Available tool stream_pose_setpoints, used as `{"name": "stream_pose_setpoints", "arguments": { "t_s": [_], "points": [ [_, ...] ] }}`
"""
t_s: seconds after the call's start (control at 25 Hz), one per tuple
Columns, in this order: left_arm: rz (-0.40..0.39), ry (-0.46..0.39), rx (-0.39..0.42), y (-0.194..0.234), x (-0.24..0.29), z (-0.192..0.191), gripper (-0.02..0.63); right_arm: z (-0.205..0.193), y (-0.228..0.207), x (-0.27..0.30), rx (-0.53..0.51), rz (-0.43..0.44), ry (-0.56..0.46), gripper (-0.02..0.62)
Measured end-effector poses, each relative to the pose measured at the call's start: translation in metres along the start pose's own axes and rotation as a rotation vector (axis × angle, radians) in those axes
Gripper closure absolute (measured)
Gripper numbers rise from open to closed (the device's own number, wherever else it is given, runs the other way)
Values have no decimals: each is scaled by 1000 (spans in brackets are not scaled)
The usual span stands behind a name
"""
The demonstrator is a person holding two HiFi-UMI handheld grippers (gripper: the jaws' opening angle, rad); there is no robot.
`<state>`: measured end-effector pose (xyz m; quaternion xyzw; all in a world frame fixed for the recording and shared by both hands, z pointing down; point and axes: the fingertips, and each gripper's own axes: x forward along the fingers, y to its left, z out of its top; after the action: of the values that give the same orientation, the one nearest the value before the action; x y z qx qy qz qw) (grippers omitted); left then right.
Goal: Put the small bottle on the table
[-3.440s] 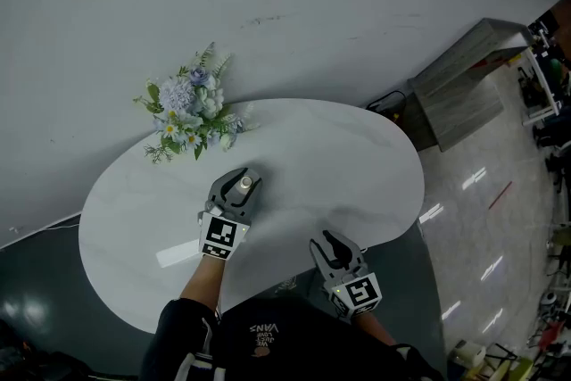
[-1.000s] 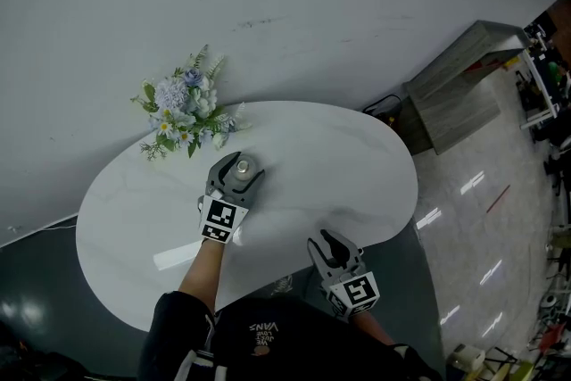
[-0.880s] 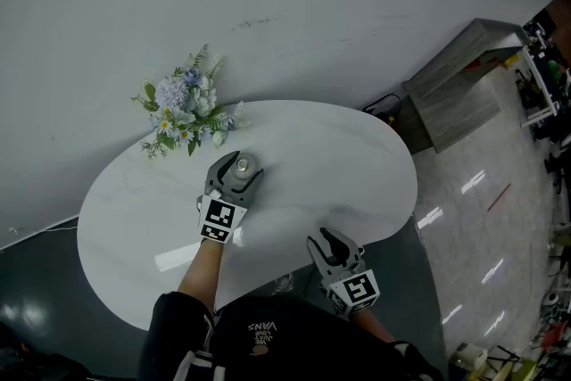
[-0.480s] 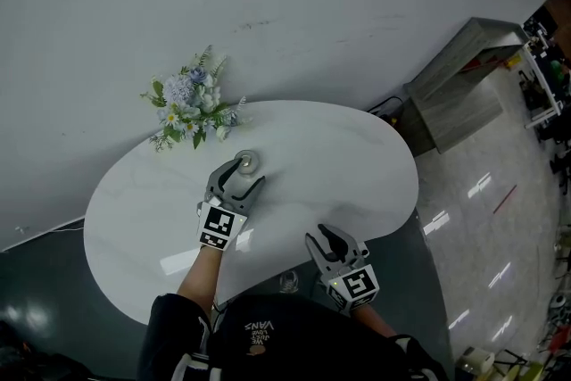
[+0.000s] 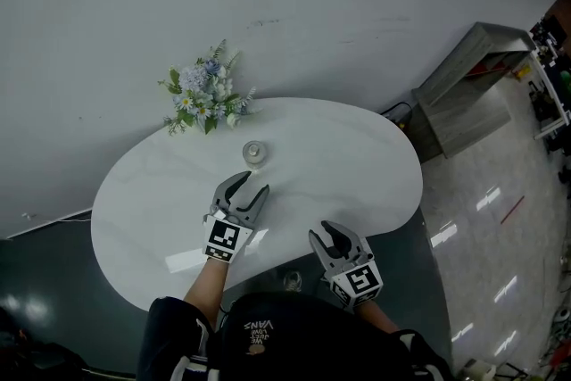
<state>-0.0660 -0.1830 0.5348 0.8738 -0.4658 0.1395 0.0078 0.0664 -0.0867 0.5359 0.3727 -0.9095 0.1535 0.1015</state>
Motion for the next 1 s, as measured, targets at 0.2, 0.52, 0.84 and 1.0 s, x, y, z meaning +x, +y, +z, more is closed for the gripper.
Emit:
{"name": "stream_pose_setpoints", "arguments": {
  "t_s": [0.2,0.52,0.84,1.0],
  "points": [
    [14,5,-5,-22,-26,-1,452,2,7,-9,-14,24,-13,479],
    [39,-10,-20,-57,-68,2,535,-3,29,-26,-30,75,-30,479],
    [67,-25,-44,-89,-108,3,565,-17,52,-41,-62,123,-20,479],
    [97,-23,-56,-102,-128,1,568,-21,62,-49,-72,148,-12,479]
  ]
}}
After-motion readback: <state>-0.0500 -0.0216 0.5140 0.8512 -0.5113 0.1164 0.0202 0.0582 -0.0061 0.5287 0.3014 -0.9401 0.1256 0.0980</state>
